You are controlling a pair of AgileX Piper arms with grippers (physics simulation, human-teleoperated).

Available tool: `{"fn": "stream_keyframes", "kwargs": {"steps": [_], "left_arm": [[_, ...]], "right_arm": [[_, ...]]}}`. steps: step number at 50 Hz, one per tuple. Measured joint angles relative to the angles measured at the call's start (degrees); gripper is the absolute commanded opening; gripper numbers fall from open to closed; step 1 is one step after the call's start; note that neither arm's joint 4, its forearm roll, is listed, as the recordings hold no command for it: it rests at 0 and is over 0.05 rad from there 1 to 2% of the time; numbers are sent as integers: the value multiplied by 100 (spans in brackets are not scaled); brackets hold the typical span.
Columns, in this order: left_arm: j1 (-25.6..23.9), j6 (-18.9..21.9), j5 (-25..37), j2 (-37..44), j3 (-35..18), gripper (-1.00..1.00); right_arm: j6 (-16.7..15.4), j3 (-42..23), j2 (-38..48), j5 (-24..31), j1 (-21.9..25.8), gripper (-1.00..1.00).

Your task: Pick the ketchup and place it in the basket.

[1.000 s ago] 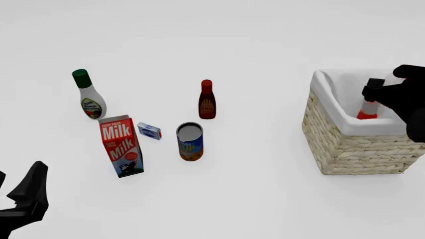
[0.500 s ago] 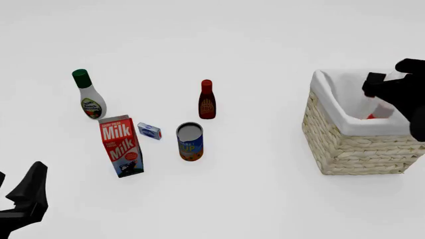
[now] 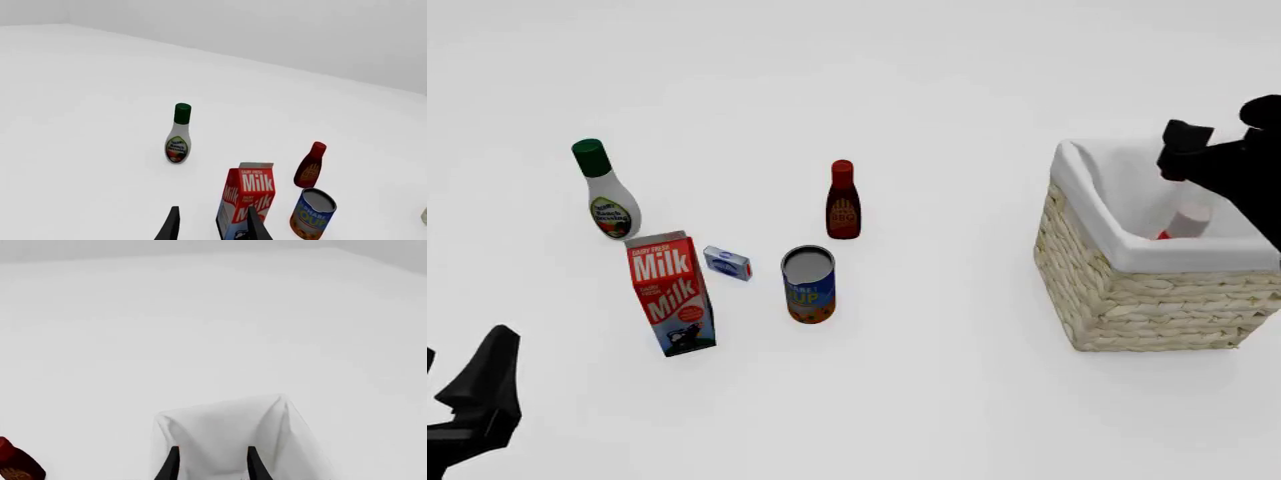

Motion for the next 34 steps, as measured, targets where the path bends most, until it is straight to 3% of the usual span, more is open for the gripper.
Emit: {"fn": "stream_keyframes", "kwargs": {"steps": [20,34], "left_arm": [[8,-3,-371,383,48,100],[1,24,-760,790,26,100]], "right_arm": [[-196,877,-1195,-143,293,100],[-437,1703,-1466,-945,402,100]]}}
